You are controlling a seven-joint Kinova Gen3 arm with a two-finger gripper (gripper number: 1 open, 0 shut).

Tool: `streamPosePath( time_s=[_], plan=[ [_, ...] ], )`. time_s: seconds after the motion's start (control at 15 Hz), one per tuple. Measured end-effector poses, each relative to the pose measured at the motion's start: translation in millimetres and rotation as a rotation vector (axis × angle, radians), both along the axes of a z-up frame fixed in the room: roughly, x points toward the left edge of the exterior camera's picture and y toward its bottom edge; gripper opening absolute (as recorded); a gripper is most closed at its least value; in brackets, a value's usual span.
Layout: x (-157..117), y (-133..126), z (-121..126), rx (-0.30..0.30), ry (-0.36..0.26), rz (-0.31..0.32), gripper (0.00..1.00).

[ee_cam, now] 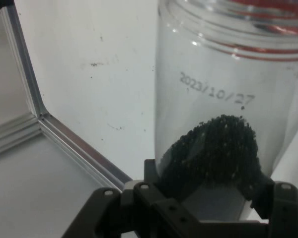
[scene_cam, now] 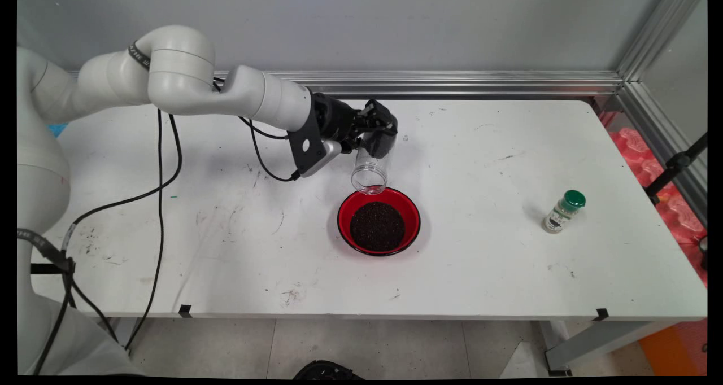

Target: Pour the black seasoning powder in the red bowl

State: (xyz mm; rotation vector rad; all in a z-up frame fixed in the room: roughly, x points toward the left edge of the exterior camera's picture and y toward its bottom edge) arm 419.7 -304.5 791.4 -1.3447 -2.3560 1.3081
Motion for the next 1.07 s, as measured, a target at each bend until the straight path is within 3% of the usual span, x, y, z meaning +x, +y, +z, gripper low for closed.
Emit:
streamPosePath(
  time_s=[1.07],
  plan=[
    [-14.5, 12.8, 3.0, -0.155, -0.107, -0.074, 0.00]
  ],
)
